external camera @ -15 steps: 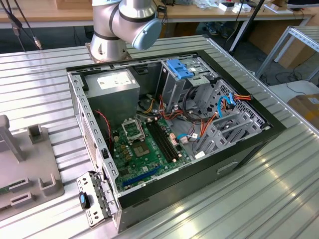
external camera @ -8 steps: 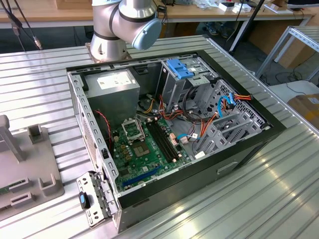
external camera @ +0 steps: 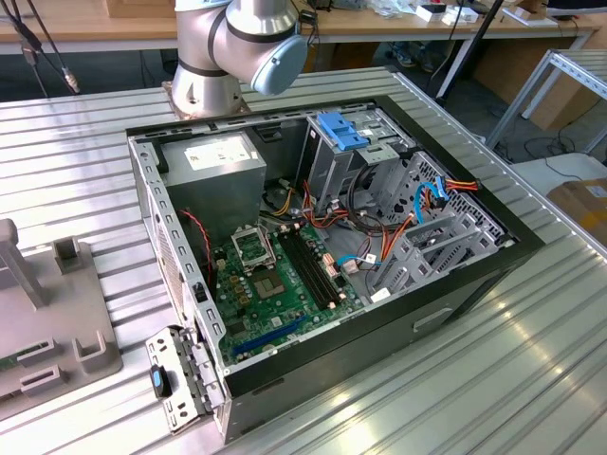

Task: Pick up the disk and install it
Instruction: 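Pick up the disk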

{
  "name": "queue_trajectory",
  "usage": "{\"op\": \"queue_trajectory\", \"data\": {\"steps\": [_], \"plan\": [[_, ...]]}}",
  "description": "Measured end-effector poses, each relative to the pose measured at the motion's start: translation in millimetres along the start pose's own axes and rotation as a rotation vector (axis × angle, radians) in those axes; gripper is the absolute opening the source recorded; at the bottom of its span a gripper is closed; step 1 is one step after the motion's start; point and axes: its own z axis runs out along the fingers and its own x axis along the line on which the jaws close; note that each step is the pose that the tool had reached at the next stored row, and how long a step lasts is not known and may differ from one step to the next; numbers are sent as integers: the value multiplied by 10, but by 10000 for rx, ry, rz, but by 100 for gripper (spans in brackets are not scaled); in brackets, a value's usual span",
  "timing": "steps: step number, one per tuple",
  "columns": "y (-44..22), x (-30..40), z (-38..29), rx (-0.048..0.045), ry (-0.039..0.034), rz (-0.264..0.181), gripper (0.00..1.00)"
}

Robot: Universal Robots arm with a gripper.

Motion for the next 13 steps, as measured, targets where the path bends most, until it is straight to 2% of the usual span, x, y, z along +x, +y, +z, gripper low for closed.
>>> {"op": "queue_trajectory", "data": {"steps": [13], "plan": [[-1,0,-52,0,0,0,36]]}}
